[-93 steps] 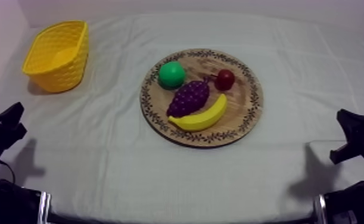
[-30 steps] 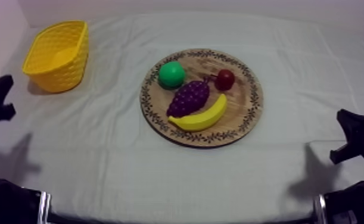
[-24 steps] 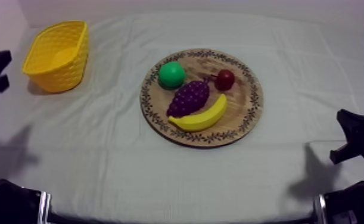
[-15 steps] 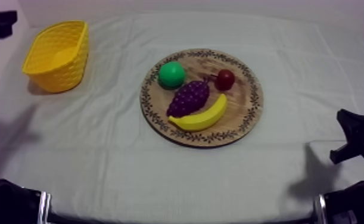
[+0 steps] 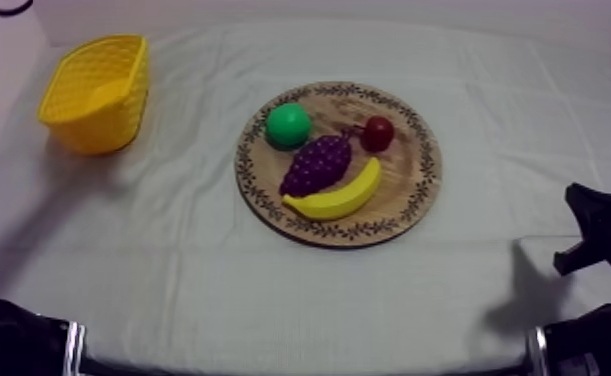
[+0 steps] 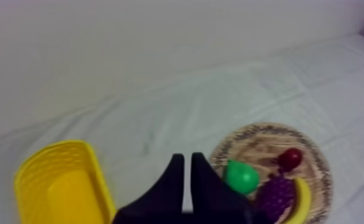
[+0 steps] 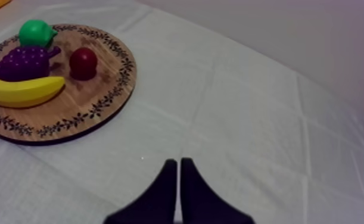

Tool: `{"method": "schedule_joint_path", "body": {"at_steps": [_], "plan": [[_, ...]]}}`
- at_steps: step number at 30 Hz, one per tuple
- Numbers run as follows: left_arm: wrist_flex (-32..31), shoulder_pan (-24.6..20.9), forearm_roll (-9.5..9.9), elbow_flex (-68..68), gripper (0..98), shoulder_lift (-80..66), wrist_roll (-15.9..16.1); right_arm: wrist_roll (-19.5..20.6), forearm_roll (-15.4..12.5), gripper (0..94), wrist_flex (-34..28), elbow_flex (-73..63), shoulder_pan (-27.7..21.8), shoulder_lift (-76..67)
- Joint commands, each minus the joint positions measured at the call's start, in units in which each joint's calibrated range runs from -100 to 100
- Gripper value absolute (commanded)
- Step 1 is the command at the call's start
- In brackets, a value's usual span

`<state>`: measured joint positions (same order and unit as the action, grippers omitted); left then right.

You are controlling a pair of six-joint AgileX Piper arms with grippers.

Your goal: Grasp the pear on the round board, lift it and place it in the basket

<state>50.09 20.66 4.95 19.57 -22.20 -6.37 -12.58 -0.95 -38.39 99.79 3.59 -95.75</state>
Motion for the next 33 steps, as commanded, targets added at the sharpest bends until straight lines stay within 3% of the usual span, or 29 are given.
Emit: {"method": "schedule_joint_path", "body": {"at_steps": [1, 7, 13, 19, 23, 25, 29, 33], "plan": [[0.36, 2.6, 0.1, -3.21, 6.2, 2.94, -1.16, 0.0, 0.0, 0.3, 0.0, -0.01, 0.0, -0.01], [2.25, 6.19, 0.77, -6.54, 9.1, 9.24, -4.47, 0.0, 0.0, 0.3, 0.0, -0.01, 0.0, -0.01], [8.35, 8.64, 1.16, -12.55, 12.8, 17.07, -6.72, 0.0, 0.0, 0.3, 0.0, -0.01, 0.0, -0.01], [10.76, 10.0, 0.37, -15.88, 15.3, 22.74, -8.3, 0.0, 0.0, 0.3, 0.0, -0.01, 0.0, -0.01], [11.56, 10.18, -1.12, -17.08, 22.5, 26.07, -8.23, 0.0, 0.0, 0.3, 0.0, -0.01, 0.0, -0.01], [12.32, 10.37, -1.85, -17.99, 31.0, 27.7, -8.1, 0.0, 0.0, 0.3, 0.0, -0.01, 0.0, -0.01], [12.84, 11.07, -3.23, -18.63, 64.1, 30.35, -8.28, 0.0, 0.0, 0.3, 0.0, -0.01, 0.06, -0.01], [13.52, 11.01, -4.81, -20.2, 86.8, 33.47, -7.97, 0.0, 0.0, 0.3, 0.0, -0.01, 0.08, -0.01]]}}
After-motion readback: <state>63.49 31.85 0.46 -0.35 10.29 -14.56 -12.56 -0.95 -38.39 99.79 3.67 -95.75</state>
